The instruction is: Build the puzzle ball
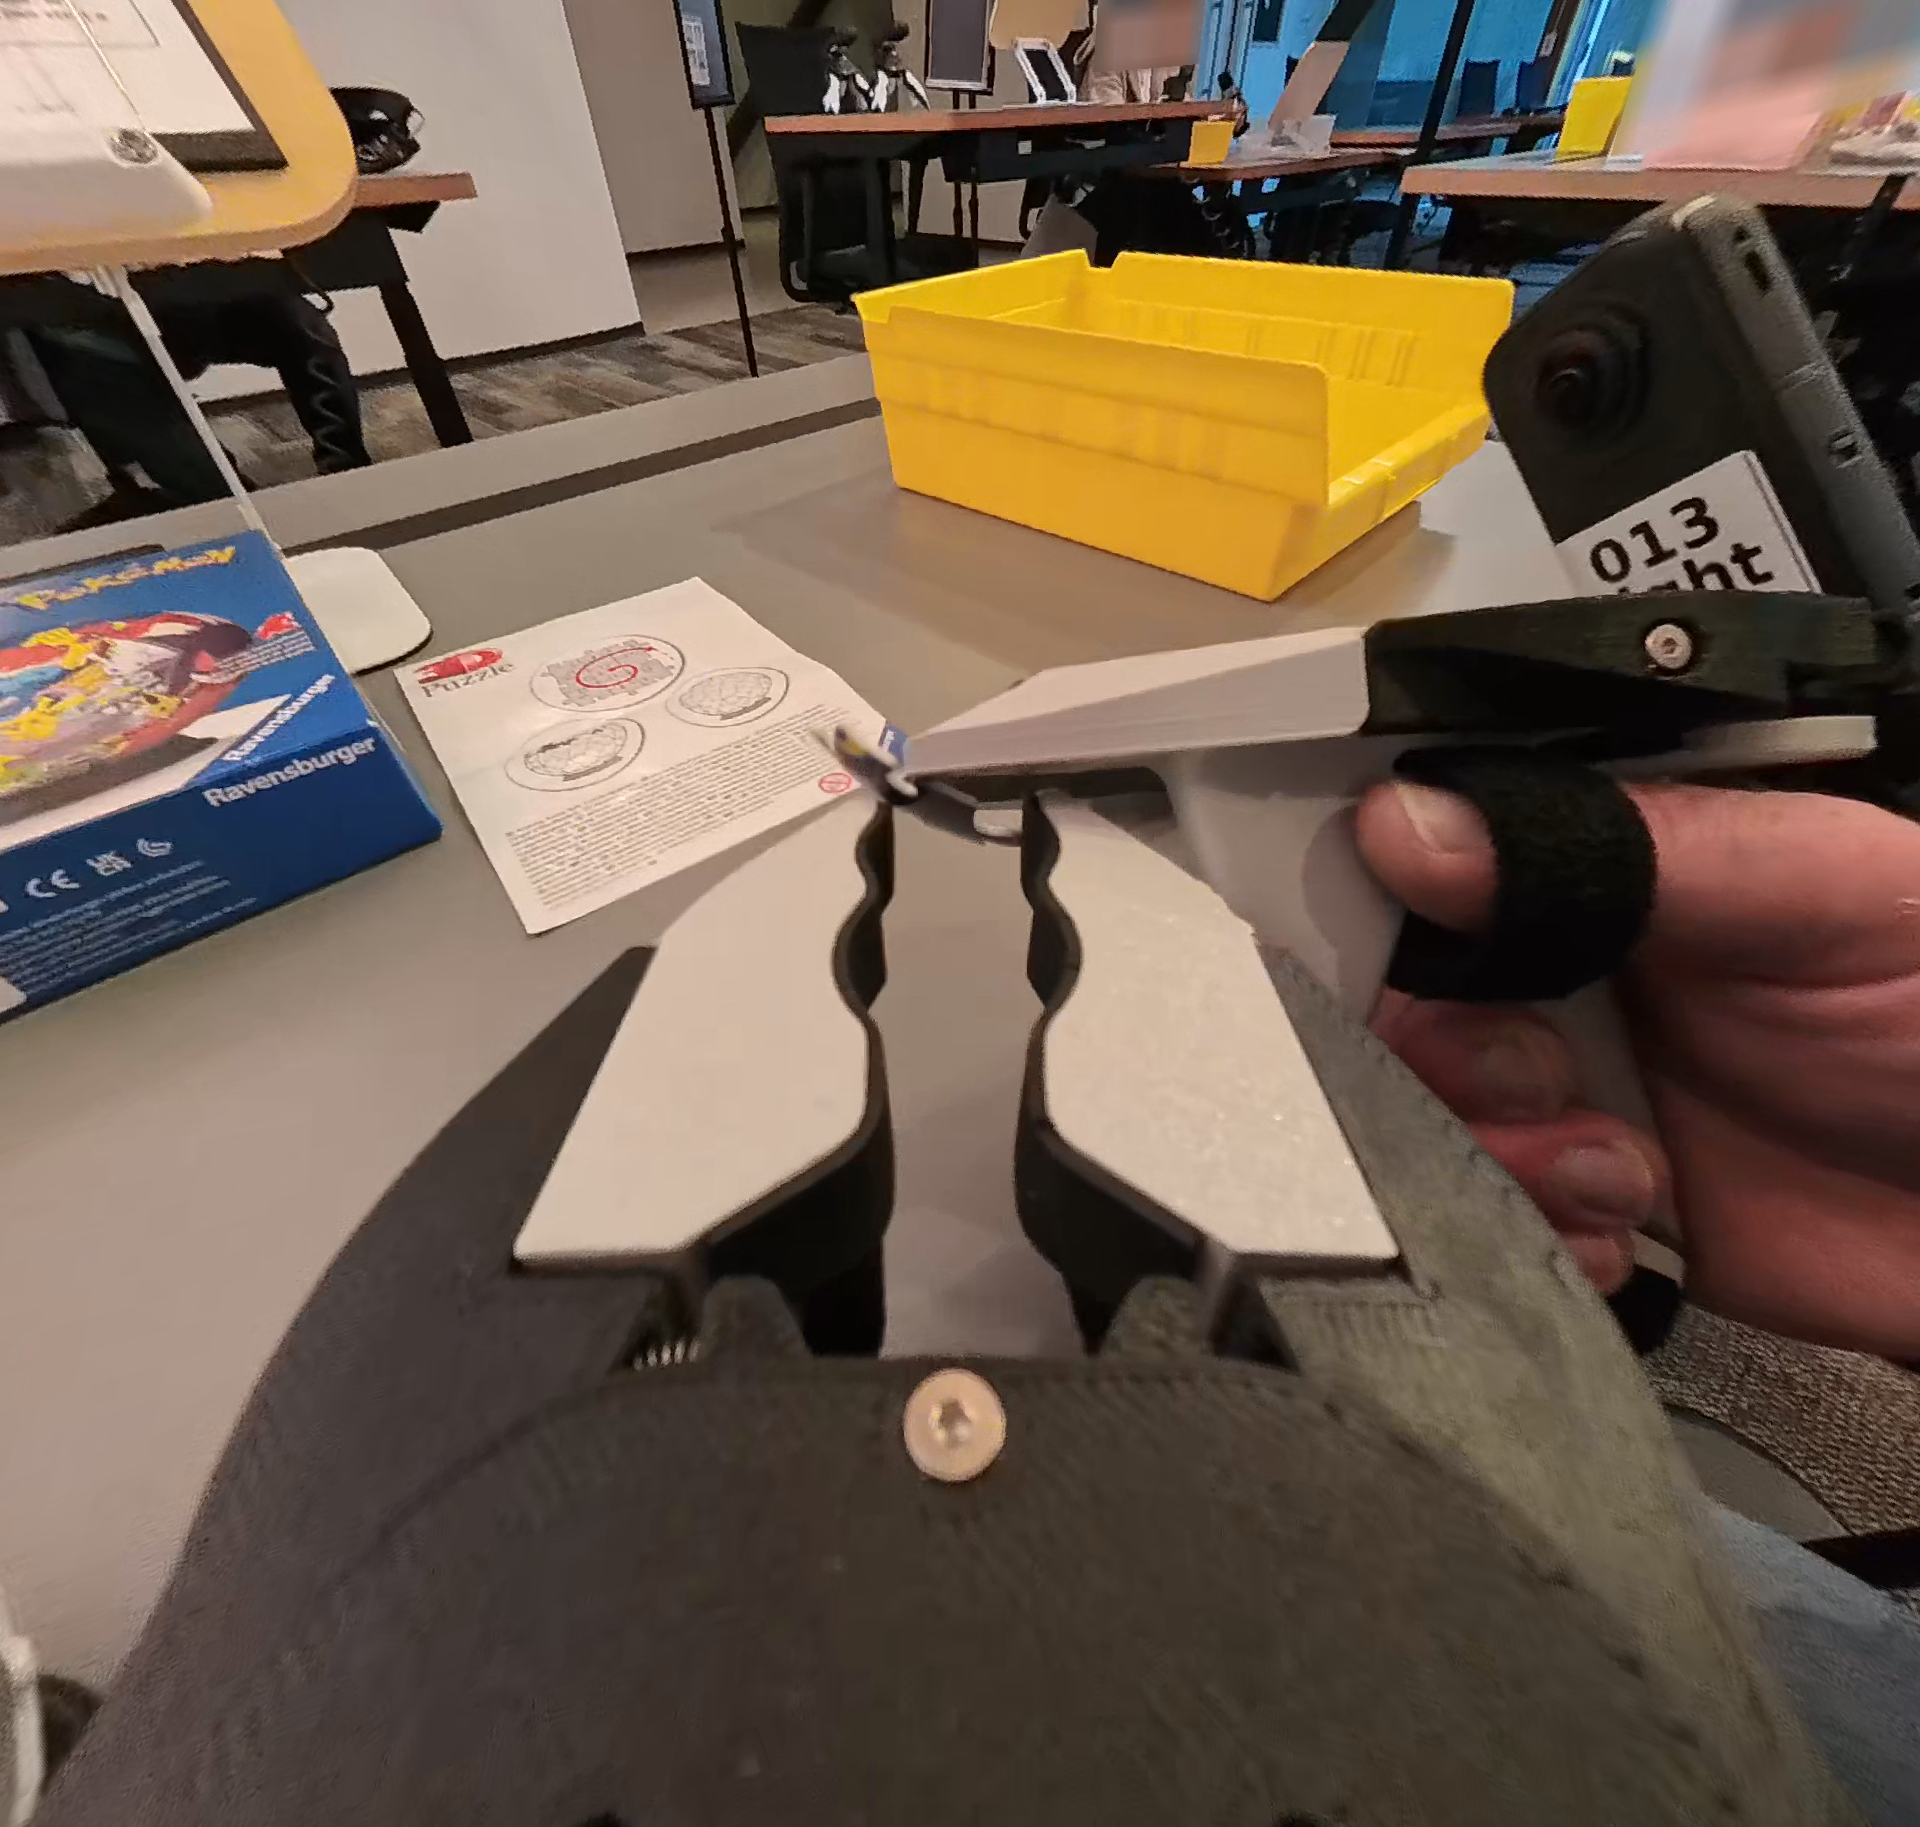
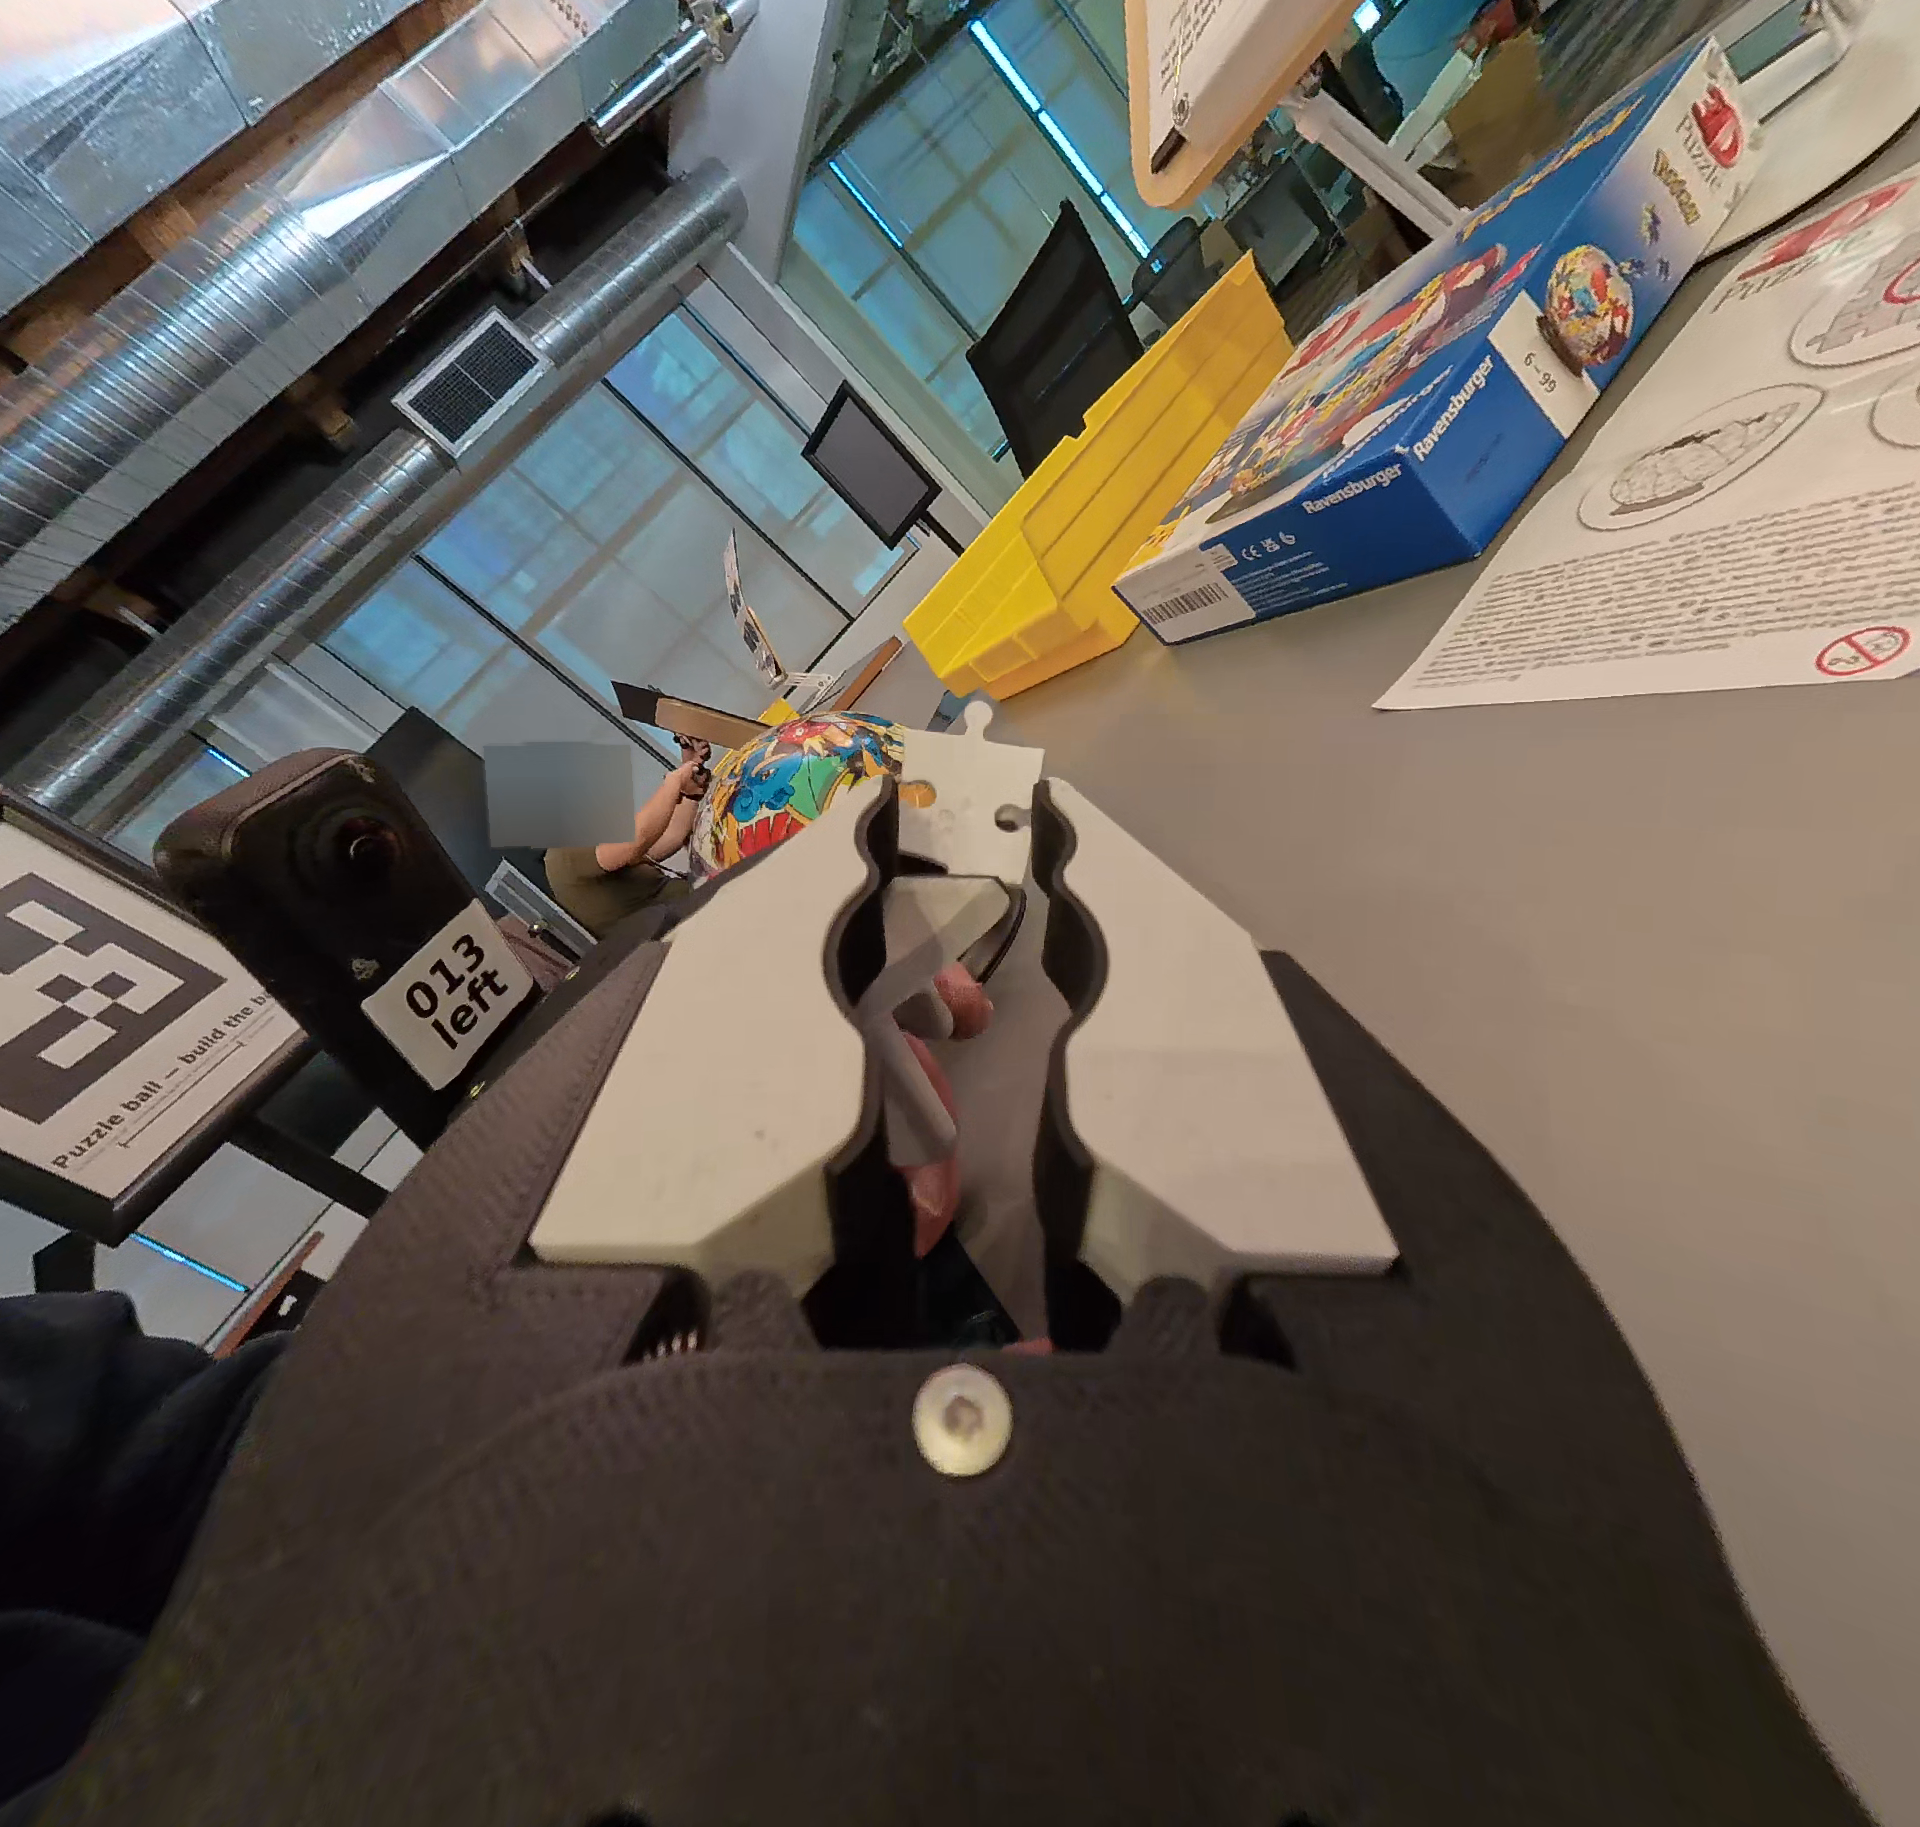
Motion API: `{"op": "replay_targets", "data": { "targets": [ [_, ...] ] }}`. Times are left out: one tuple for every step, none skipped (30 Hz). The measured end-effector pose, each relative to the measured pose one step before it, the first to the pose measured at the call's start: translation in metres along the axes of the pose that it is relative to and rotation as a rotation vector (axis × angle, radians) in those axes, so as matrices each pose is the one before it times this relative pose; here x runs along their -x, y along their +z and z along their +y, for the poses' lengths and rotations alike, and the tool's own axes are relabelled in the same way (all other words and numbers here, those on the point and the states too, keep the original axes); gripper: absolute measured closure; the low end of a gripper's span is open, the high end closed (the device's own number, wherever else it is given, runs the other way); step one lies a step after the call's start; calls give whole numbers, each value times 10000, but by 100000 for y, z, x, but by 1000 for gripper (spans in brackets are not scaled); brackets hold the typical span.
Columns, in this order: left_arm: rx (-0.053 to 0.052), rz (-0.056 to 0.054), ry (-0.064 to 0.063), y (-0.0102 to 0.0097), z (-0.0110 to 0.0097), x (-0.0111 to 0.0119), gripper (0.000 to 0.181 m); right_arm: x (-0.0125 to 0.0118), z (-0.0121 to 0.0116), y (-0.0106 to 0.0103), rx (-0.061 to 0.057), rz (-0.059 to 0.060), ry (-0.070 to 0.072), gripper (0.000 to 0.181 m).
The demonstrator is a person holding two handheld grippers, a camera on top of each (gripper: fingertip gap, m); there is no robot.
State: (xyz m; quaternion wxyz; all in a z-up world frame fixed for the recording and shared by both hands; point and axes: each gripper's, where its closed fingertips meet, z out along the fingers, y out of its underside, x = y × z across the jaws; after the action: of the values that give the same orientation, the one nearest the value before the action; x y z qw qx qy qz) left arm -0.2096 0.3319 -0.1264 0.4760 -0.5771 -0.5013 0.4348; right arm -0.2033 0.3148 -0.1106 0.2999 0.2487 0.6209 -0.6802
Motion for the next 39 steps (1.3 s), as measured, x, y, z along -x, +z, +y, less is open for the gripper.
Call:
{"op": "replay_targets", "data": {
  "targets": [
    [-21, 99, -85, -62, -35, -157, 161, 8, -114, -91, -22, 25, -88, 158],
    [-9, 100, -88, -32, -5, -137, 164, 48, -143, -95, -42, -25, -11, 158],
    [13, 54, -10, -25, 60, -60, 166, 37, -121, -87, -7, -48, 54, 165],
    [-9, 22, 26, -60, 40, 10, 169, 99, -192, -162, -83, -56, -76, 181],
    [-53, 25, -15, -52, 7, 23, 172, 35, 48, -88, 62, 16, -98, 181],
    [-76, -39, -87, -67, -49, 173, 177, 74, 42, -65, 12, -18, 1, 181],
    [-4, 38, -137, -42, 0, 169, 178, 95, 314, 39, 192, -71, 11, 181],
    [14, 98, -96, 5, -21, 80, 179, -16, 294, 79, 195, -31, -47, 181],
    [34, 86, -52, 45, 16, 35, 179, -131, -3, 10, 23, 47, -37, 181],
    [43, 53, -132, 45, 54, 61, 179, 19, -33, 14, 71, -46, 40, 181],
    [24, 109, -205, 56, 41, 19, 179, 148, -106, -56, 132, -99, -44, 181],
    [-1, 185, -306, 24, -5, -17, 179, 48, -439, -234, 13, 28, -188, 177],
    [44, 269, -325, -17, -15, -40, 179, 116, -604, -345, -6, 25, -282, 174],
    [121, 311, -328, -53, -20, -110, 179, 81, -604, -316, 76, 56, -318, 170],
    [104, 283, -354, -92, -101, -122, 179, 48, -482, -245, 215, 73, -387, 165],
    [58, 277, -360, -118, -155, -146, 179, 149, -279, -156, 338, 36, -499, 163],
    [53, 307, -414, -109, -118, -213, 180, 220, 27, -50, 484, -13, -500, 163],
    [112, 368, -466, -51, -29, -353, 179, 351, 403, 102, 648, -131, -377, 163],
    [75, 337, -433, -28, -69, -371, 179, 260, 410, 168, 542, -72, -268, 163],
    [-17, 200, -263, -76, -174, -283, 180, 319, 305, 151, 393, -95, -242, 167],
    [84, 192, -154, -40, -25, -305, 180, 195, -10, 75, 147, -5, -202, 170],
    [129, 187, -119, -5, 58, -370, 180, 163, -187, -28, 4, -38, -129, 175],
    [9, 93, -100, -75, -80, -281, 180, 243, -95, -75, 48, -160, -67, 177],
    [19, 45, -5, -119, -79, -241, 180, 238, 7, -87, 79, -174, 17, 178],
    [105, -21, 190, -134, -9, -217, 180, 281, -18, -58, 1, -139, 39, 179],
    [146, -87, 233, -130, 28, -139, 180, 340, 1, -19, -46, -95, -14, 179],
    [185, -64, 196, -120, 62, -168, 179, 365, 24, 3, -38, -128, 8, 179],
    [177, -229, 334, -179, 28, -5, 179, 388, -95, -29, -104, -172, 61, 179],
    [172, -343, 463, -258, -2, 83, 179, 298, -142, -42, -130, -148, 86, 179],
    [74, -167, 320, -281, -125, -109, 179, 175, -88, 1, -90, -89, 48, 179],
    [60, -16, 95, -224, -156, -217, 179, 63, -45, 63, -51, -12, 16, 179],
    [111, -101, 145, -197, -93, -92, 179, 37, -20, 103, -27, -30, 17, 177],
    [142, -130, 241, -151, -4, -26, 179, 115, -79, 89, -91, -94, 57, 177],
    [144, -159, 292, -148, 20, -4, 179, 198, -72, 106, -61, -104, 88, 177],
    [71, -174, 262, -204, -82, -11, 179, 251, 30, 112, 34, -64, -24, 177],
    [73, -154, 126, -228, -71, 51, 180, 260, 11, 87, 55, -49, -123, 178],
    [133, -89, 56, -200, 31, 58, 179, 292, -75, 75, 0, -93, -77, 177],
    [97, -44, 113, -216, 31, -15, 179, 276, -105, 62, -22, -136, 35, 178],
    [41, 64, 38, -231, -48, -162, 179, 144, -39, 64, -9, -95, 19, 178]
  ]
}}
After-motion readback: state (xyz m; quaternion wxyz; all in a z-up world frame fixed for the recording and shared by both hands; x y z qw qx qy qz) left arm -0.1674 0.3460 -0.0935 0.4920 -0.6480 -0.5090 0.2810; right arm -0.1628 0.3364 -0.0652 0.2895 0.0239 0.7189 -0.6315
